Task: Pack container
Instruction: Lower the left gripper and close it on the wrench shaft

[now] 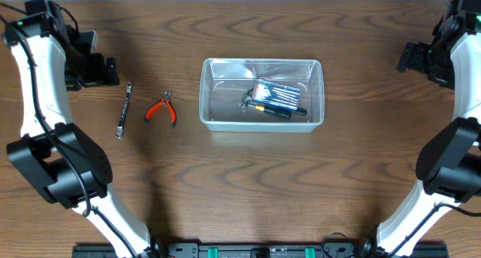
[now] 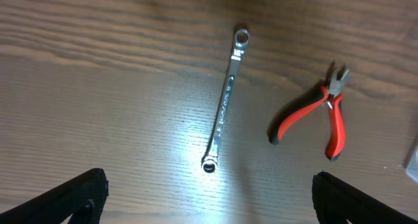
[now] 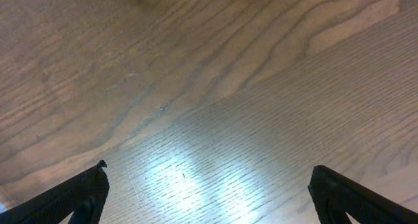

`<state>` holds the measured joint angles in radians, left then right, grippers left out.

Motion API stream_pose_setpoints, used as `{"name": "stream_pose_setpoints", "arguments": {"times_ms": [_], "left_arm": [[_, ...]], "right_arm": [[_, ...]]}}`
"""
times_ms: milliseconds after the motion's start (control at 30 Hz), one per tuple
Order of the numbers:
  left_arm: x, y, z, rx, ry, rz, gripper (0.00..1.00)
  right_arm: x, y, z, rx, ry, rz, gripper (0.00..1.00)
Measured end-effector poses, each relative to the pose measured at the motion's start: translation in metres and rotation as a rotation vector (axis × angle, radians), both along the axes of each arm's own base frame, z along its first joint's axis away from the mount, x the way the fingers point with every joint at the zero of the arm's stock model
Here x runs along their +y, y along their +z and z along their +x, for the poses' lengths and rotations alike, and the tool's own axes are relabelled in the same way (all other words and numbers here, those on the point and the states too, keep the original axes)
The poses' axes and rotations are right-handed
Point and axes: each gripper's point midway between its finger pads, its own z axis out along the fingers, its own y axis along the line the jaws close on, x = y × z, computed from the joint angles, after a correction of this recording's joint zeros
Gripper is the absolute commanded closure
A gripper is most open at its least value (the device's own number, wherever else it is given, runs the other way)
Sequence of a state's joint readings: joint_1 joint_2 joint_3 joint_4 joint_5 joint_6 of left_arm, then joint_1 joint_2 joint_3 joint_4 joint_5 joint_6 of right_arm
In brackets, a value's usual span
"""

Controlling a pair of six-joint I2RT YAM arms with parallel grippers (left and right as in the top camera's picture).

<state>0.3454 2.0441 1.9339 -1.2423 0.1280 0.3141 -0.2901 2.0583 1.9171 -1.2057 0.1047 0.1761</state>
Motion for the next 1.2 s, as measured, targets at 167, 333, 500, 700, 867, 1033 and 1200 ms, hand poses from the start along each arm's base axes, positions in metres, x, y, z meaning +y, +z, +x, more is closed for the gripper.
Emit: {"name": "stream_pose_setpoints", "arguments": {"times_ms": [167, 333, 500, 700, 867, 1033, 1200], "left_arm": [[-0.001, -0.017, -0.004, 0.022, 0.000, -0.008, 0.02], [0.003, -0.017, 0.007, -0.023, 0.000, 0.008, 0.02], [0.002, -0.031, 0.006, 0.012, 0.000, -0.005, 0.02], [0.002, -0.072, 0.005, 0.100, 0.000, -0.037, 0.02], [0.001, -0.089, 0.003, 0.141, 0.000, -0.052, 0.02], [0.000, -0.089, 0.001, 0.149, -0.013, -0.054, 0.01], [-0.003, -0.089, -0.001, 0.152, -0.043, -0.069, 0.00]], "right_arm": [[0.000, 0.000, 0.000, 0.000, 0.000, 0.000, 0.01], [0.000, 0.000, 0.000, 0.000, 0.000, 0.000, 0.01], [0.000, 0.000, 0.000, 0.000, 0.000, 0.000, 0.01], [0.000, 0.000, 0.000, 0.000, 0.000, 0.000, 0.01], [0.000, 0.000, 0.000, 0.000, 0.000, 0.000, 0.01], [0.000, 0.000, 0.000, 0.000, 0.000, 0.000, 0.01], [0.000, 0.000, 0.000, 0.000, 0.000, 0.000, 0.01]]}}
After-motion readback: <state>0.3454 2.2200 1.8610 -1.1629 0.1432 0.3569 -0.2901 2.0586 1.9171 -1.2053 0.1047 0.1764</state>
